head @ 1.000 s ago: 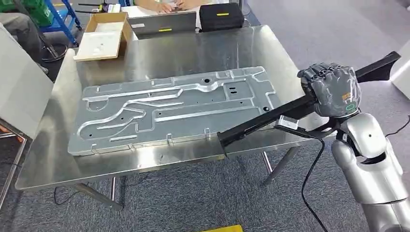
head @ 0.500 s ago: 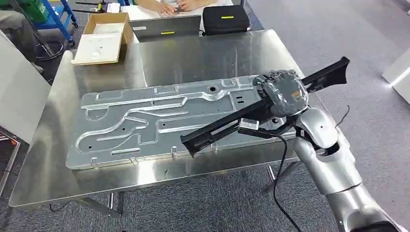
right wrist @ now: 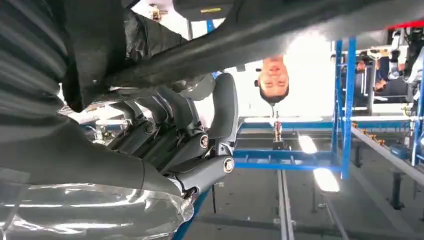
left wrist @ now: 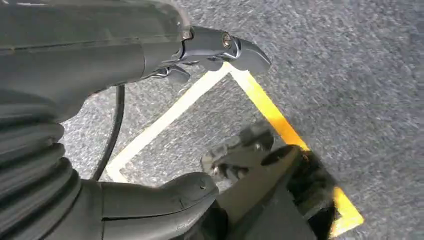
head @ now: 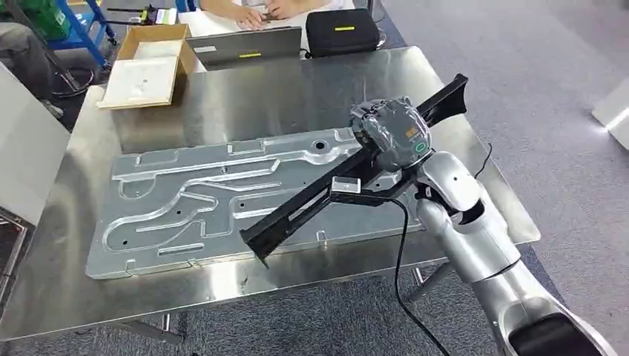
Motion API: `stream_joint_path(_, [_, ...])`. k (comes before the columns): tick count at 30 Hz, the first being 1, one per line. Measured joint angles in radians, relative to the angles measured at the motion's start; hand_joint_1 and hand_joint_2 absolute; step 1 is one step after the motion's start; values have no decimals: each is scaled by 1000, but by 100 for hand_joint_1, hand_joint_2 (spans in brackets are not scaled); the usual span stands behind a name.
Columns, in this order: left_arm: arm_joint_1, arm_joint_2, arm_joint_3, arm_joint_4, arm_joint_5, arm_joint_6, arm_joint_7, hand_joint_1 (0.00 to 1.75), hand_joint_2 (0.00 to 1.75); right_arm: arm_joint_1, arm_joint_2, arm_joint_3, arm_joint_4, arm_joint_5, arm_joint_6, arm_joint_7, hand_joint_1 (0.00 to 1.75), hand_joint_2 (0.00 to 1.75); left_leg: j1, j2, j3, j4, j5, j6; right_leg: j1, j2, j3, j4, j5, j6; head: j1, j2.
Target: Take the parts from the cabinet and place them on the table.
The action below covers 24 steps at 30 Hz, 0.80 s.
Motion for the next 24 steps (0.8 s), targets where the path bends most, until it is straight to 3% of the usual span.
stream_joint_path(1, [0,0,0,0,0,0,0,0,175,-4,2,0,0,0,0,0,175,175,1,-1,18,-35,-5,-2,0,1,4,-1,-4,7,0,0])
stream_joint_path(2, [0,0,0,0,0,-1,-1,0,175,-10,2,1,2,-1,0,0,175,175,-8,-3,27,-56,-7,3,6,4,0,3,-5,12,0,0])
stream_joint_path(3, [-2,0,0,0,0,-1,0,0,175,-12,3,2,2,-1,1,0,0,175,-8,-3,24,-54,-13,15,7,4,-4,0,-2,18,0,0])
stream_joint_path(5, [1,0,0,0,0,-1,-1,0,175,-12,3,3,3,-1,1,0,0,175,-10,-4,23,-56,-15,27,6,3,0,-6,-1,26,0,0])
stream_joint_path(6, [1,0,0,0,-4,6,0,0,175,-12,4,3,2,-1,1,0,0,175,-7,-4,31,-65,-11,38,5,3,1,-7,-6,35,0,0])
stream_joint_path(7, [0,0,-1,0,-13,18,3,0,175,-12,4,6,2,-1,1,0,0,175,-6,-4,36,-70,-10,47,2,2,-2,14,-20,36,0,0])
stream_joint_path(8, [-2,0,-3,0,-16,26,8,0,175,-15,4,6,2,-2,1,0,0,175,-7,-3,37,-71,-11,54,4,2,-28,66,-51,35,0,0])
stream_joint_path(10, [-2,0,-3,0,-10,28,13,0,175,-13,3,7,4,-2,2,0,0,175,-12,-3,38,-71,-14,62,8,3,-115,228,-119,36,0,0])
stream_joint_path(11, [-1,0,-3,0,-5,28,13,0,175,-10,3,8,6,-2,1,1,0,175,-17,-3,38,-70,-16,65,8,3,-157,297,-136,35,0,0])
stream_joint_path(12, [-1,0,-3,0,-1,28,15,0,175,-6,3,8,7,-2,1,3,0,175,-21,-4,40,-70,-18,67,9,3,-171,311,-124,33,0,0])
stream_joint_path(13, [0,0,-3,0,0,28,16,0,175,-4,2,8,8,-2,0,3,0,175,-25,-4,44,-69,-20,70,11,3,-162,280,-91,27,0,0])
stream_joint_path(15, [0,-1,-3,0,0,30,16,0,175,-5,-1,8,8,-2,0,3,0,175,-33,-8,53,-69,-26,72,23,4,-89,116,10,6,0,0])
stream_joint_path(16, [1,-2,-3,0,0,30,16,0,175,-6,-2,8,8,-2,-1,4,0,175,-33,-8,57,-69,-29,72,32,4,-53,31,44,-10,0,0])
stream_joint_path(17, [2,-10,-3,3,0,30,16,0,175,-6,-3,8,8,-2,-1,5,0,175,-38,-7,53,-68,-31,69,36,1,-40,20,29,-23,-1,0])
stream_joint_path(20, [1,-9,-2,3,2,32,16,0,175,-5,-4,8,8,-2,-2,5,0,175,-30,-4,52,-69,-33,58,42,4,-38,-1,30,-23,1,0])
stream_joint_path(21, [0,-8,-2,3,3,32,16,0,175,-6,-5,8,8,-2,-3,5,0,175,-37,-4,57,-74,-33,53,35,4,-32,-15,32,-26,0,0])
stream_joint_path(22, [1,-6,-2,3,5,33,15,0,175,-4,-5,8,6,-2,-4,6,0,175,-37,-4,58,-65,-46,48,23,-1,-16,-33,39,-22,0,0])
stream_joint_path(23, [1,-7,-2,3,6,34,11,0,175,-4,-5,8,6,-2,-5,6,0,175,-37,-3,46,-35,-67,42,18,-1,-9,-41,39,-25,-1,0])
stream_joint_path(24, [0,-7,-2,3,7,34,12,0,175,-5,-6,8,6,-2,-7,8,0,175,-29,-3,12,38,-105,33,17,-2,-7,-42,40,-25,-1,0])
